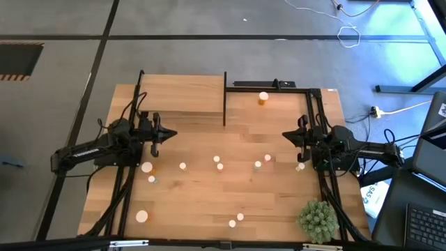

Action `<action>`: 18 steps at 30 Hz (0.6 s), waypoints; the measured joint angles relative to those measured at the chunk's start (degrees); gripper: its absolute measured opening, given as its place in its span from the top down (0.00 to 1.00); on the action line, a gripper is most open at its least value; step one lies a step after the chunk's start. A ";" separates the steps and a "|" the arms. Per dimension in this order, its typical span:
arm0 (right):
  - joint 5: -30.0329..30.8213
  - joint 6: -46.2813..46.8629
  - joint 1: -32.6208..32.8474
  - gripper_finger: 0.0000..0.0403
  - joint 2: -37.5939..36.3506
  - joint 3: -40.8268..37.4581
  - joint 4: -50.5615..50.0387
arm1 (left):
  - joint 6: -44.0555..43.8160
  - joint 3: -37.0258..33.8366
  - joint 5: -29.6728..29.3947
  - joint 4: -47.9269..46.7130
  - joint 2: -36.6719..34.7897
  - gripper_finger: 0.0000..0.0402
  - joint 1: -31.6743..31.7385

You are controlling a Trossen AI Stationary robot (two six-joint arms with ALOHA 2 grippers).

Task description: Pick and place medicine bottles onto shelf by color

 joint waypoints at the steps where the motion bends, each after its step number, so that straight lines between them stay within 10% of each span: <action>1: -0.01 0.00 0.01 0.97 0.02 0.01 0.01 | -0.01 0.00 0.00 0.00 0.01 1.00 0.02; 18: -0.01 -0.15 0.00 0.97 0.00 0.00 0.41 | 0.02 0.00 0.00 0.00 0.00 1.00 0.00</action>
